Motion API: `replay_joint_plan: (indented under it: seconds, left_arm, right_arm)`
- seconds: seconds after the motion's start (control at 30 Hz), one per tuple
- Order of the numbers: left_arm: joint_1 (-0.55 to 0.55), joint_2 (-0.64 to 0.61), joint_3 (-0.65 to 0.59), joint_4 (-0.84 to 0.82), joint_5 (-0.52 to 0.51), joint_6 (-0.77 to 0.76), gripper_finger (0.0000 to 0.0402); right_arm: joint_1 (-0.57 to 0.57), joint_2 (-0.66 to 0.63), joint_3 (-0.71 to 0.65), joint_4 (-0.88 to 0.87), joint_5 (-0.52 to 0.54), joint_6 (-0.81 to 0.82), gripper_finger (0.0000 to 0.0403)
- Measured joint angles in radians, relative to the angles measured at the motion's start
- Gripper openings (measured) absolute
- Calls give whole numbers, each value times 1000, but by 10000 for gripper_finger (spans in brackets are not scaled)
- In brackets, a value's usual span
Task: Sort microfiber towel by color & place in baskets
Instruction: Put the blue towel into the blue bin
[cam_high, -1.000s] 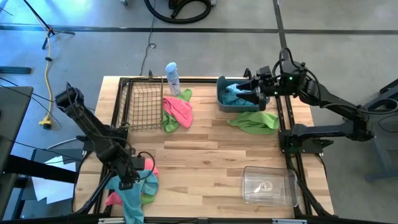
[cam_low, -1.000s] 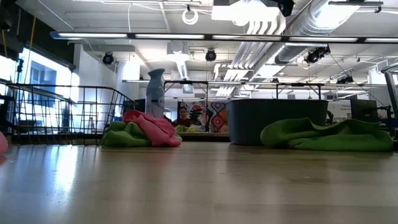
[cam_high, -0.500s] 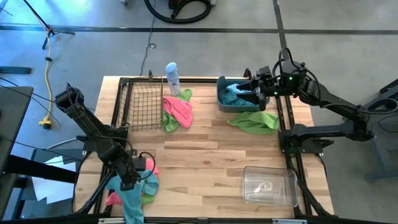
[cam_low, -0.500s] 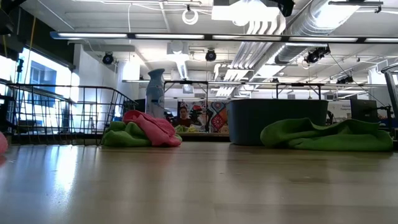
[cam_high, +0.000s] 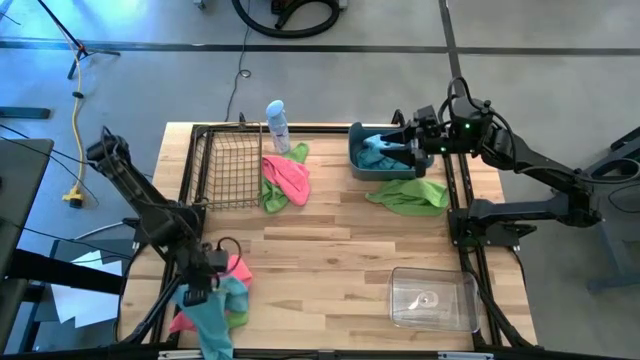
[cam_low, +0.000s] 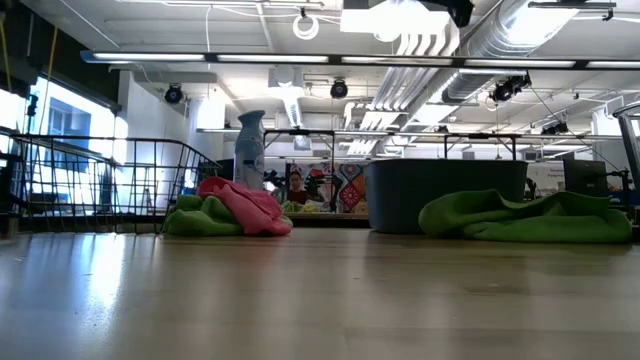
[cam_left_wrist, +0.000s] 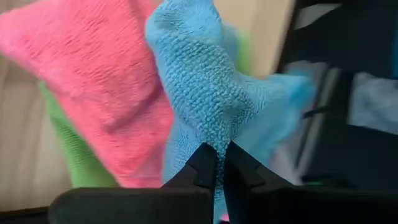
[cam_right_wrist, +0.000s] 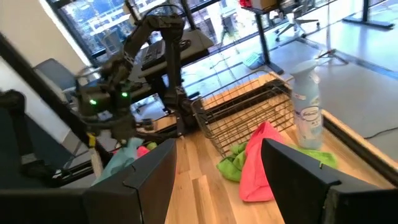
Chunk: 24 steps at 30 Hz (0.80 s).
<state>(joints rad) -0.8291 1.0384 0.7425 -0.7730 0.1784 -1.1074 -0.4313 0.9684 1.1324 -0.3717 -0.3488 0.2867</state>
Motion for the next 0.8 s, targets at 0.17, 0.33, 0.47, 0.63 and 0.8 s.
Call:
replay_joint_plan:
  seconds: [0.17, 0.33, 0.47, 0.63, 0.8]
  left_arm:
    - [53, -83, 65, -47, 24, -7, 1]
    - [123, -136, 140, -45, 25, -1, 1]
    - [184, -154, 211, -41, 26, 35, 1]
    - [254, -154, 298, -40, 25, 76, 0]
    - [300, -154, 358, -38, 33, 105, 0]
  right_arm:
    - [0, 0, 0, 2, 2, 0, 231]
    - [0, 0, 0, 2, 2, 0, 231]
    - [0, 0, 0, 2, 2, 0, 231]
    - [0, 0, 0, 2, 2, 0, 231]
    - [0, 0, 0, 2, 2, 0, 231]
